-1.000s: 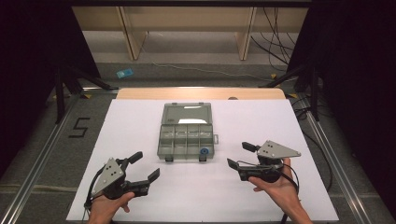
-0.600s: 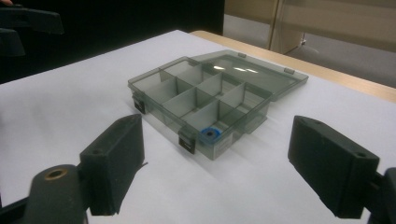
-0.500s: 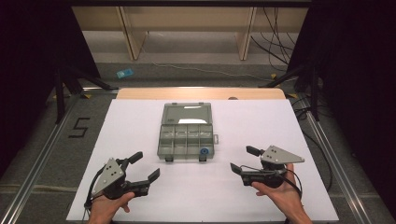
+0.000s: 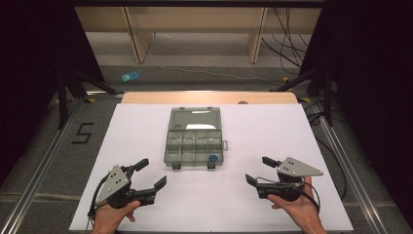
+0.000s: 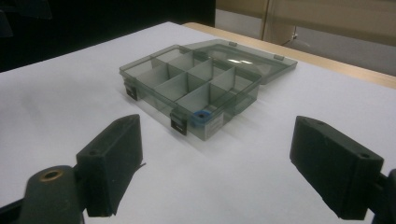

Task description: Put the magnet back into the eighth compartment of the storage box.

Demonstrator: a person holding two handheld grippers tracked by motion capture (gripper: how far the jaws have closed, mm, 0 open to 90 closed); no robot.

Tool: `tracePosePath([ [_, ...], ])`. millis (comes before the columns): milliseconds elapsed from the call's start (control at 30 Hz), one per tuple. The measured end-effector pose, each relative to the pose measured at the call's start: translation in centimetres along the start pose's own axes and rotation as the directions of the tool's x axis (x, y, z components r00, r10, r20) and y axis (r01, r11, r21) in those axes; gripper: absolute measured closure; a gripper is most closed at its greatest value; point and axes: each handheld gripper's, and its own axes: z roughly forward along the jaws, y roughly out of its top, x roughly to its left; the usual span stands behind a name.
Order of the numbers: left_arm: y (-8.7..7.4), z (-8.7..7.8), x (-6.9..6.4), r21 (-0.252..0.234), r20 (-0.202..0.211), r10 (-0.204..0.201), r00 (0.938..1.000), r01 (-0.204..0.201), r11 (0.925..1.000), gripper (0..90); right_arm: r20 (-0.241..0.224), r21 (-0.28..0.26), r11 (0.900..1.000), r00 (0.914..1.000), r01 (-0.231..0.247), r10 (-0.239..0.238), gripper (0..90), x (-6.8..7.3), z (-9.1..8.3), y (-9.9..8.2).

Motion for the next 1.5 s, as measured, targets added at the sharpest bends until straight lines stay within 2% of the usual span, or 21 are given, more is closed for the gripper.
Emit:
tracePosePath([
  [100,0.0,0.0,0.0,0.000,0.000,0.000,1.0000,0.000,1.0000,16.3,-0.015,0.010,0.9999,0.9998,-0.009,0.010,17.5,0.0,-0.3,-0.2],
  [233,0.0,0.0,0.0,0.000,0.000,-0.001,1.0000,0.001,1.0000,16.3,0.000,-0.005,1.0000,1.0000,-0.007,0.007,17.4,0.1,-0.4,-0.6],
  [367,0.0,0.0,0.0,0.001,0.000,0.000,1.0000,0.000,1.0000,16.3,-0.005,-0.007,0.9998,0.9998,-0.017,0.017,17.2,0.3,-0.5,-0.8],
  [400,0.0,0.0,0.0,0.001,0.000,0.000,1.0000,0.000,1.0000,16.3,-0.006,-0.006,1.0000,1.0000,-0.005,0.005,17.2,0.3,-0.6,-0.9],
  [500,0.0,0.0,0.0,0.001,0.000,-0.001,1.0000,0.001,1.0000,16.3,0.001,-0.014,0.9998,0.9999,-0.013,0.013,16.9,0.4,-0.7,-1.1],
  [567,0.0,0.0,0.0,0.001,-0.001,-0.001,1.0000,0.001,1.0000,16.3,-0.011,-0.013,0.9996,0.9996,-0.024,0.024,16.8,0.5,-0.9,-1.2],
  [633,0.0,0.0,0.0,0.002,-0.001,-0.001,1.0000,0.001,1.0000,16.3,-0.004,-0.009,0.9999,0.9999,-0.011,0.011,16.8,0.5,-1.1,-1.3],
  [700,0.0,0.0,0.0,0.002,-0.001,-0.001,1.0000,0.001,1.0000,16.3,-0.006,-0.025,0.9995,0.9998,-0.020,0.020,16.8,0.7,-1.2,-1.4],
  [833,0.0,0.0,0.0,0.001,-0.001,0.000,1.0000,0.000,1.0000,16.3,-0.002,-0.018,0.9996,0.9998,-0.020,0.020,16.8,0.8,-1.4,-1.4],
  [1100,0.0,0.0,0.0,0.000,-0.001,0.000,1.0000,0.000,1.0000,16.3,0.003,-0.028,0.9996,1.0000,-0.007,0.007,16.8,0.6,-1.3,-1.4],
  [1400,0.0,0.0,0.0,0.000,-0.001,0.001,1.0000,-0.001,1.0000,16.3,-0.002,-0.025,0.9996,0.9999,-0.012,0.012,16.8,0.7,-1.3,-1.4],
  [1500,0.0,0.0,0.0,0.001,-0.001,0.001,1.0000,-0.001,1.0000,16.3,-0.006,-0.040,0.9991,0.9999,-0.015,0.014,16.8,0.7,-1.2,-1.4],
])
